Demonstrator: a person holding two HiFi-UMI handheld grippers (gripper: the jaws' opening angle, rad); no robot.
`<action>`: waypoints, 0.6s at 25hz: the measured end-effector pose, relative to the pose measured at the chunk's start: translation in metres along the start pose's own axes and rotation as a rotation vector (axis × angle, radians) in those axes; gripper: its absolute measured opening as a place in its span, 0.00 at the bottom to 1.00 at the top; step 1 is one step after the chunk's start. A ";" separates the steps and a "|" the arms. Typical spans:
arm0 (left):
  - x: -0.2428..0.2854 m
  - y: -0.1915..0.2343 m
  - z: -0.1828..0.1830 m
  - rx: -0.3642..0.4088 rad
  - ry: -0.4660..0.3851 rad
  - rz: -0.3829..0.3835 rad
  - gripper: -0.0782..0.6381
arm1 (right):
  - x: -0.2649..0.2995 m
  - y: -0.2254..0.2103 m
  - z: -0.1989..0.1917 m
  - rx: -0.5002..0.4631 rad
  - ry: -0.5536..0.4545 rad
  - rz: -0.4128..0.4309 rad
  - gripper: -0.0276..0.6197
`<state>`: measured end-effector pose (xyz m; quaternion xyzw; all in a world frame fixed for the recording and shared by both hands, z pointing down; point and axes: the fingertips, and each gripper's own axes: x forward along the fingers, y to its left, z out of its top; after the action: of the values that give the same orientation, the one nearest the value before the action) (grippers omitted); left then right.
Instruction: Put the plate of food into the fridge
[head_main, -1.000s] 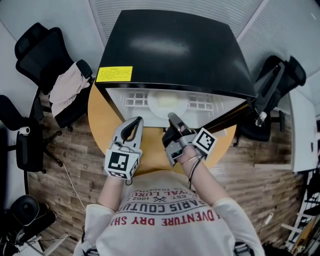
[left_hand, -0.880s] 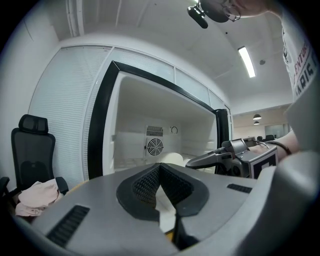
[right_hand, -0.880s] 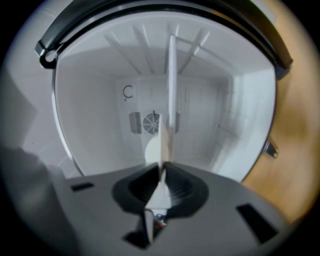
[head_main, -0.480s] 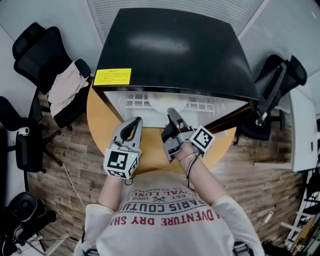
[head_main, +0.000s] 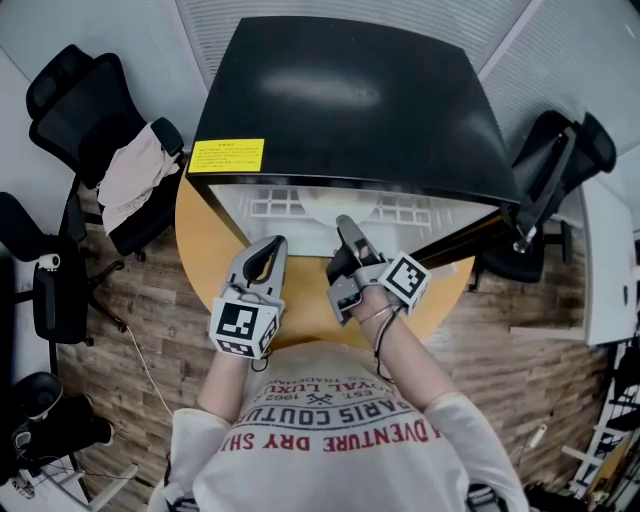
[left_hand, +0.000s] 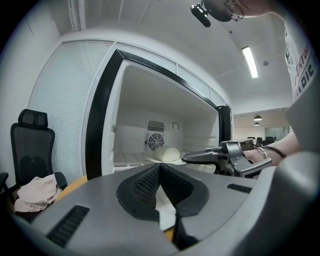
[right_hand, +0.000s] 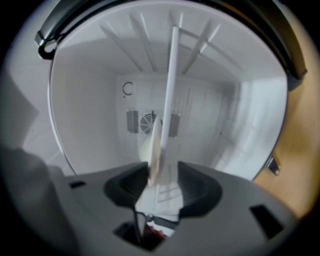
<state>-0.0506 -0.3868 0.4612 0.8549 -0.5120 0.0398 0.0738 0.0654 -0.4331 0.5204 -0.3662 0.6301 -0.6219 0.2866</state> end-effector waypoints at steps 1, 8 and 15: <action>-0.001 0.000 0.000 0.001 -0.001 0.000 0.15 | -0.001 0.001 -0.002 0.002 0.005 0.003 0.35; -0.011 -0.003 0.001 0.007 0.001 0.007 0.15 | -0.026 0.014 -0.024 -0.034 0.048 0.016 0.18; -0.017 -0.020 0.000 0.024 -0.002 -0.008 0.15 | -0.052 0.032 -0.030 -0.278 0.095 0.076 0.09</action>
<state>-0.0411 -0.3624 0.4573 0.8579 -0.5080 0.0448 0.0633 0.0673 -0.3744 0.4851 -0.3485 0.7364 -0.5338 0.2265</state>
